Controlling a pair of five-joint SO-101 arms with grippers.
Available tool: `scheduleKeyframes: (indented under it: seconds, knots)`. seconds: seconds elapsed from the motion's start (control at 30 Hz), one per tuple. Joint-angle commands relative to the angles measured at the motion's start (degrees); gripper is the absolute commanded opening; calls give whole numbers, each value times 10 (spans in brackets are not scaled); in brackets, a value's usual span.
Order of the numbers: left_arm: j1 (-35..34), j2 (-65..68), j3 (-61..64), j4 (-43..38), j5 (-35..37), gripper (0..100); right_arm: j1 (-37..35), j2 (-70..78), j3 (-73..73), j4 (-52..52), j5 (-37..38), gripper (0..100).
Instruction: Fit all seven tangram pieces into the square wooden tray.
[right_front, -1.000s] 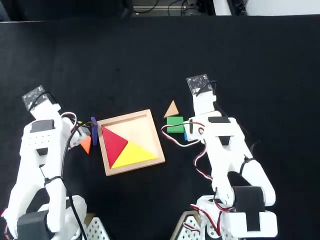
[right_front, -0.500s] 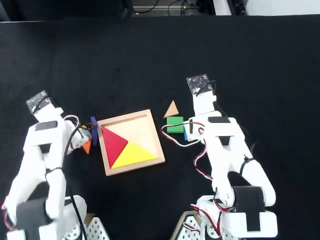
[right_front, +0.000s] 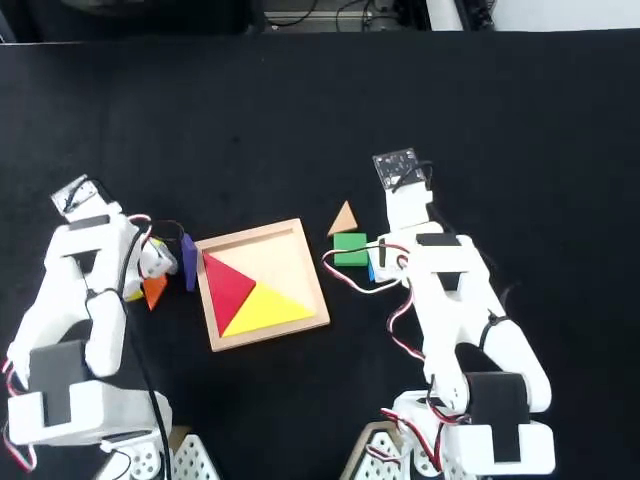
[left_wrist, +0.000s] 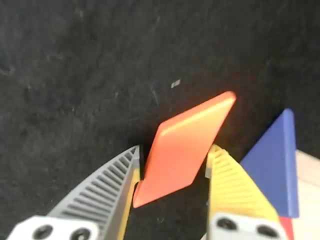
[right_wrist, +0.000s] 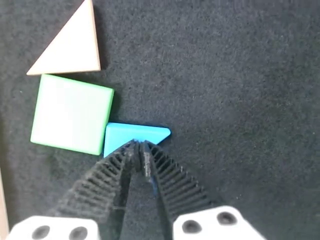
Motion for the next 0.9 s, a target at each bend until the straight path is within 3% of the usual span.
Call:
scheduleKeyframes:
  seconds: [0.0,0.2,0.33,0.57,0.87]
  knots:
    - [-19,6,-48,2,-3,206,-11,4,-21,4,4,12]
    - [-24,-52,-62,82,-4,209,-11,4,-21,4,4,12]
    - [-30,-121,-44,91,-4,209,-11,4,-21,4,4,12]
    - [-30,-206,34,86,-4,210,-11,4,-21,4,4,12]
    - [-29,-152,80,-13,-4,210,-11,4,-21,5,4,12]
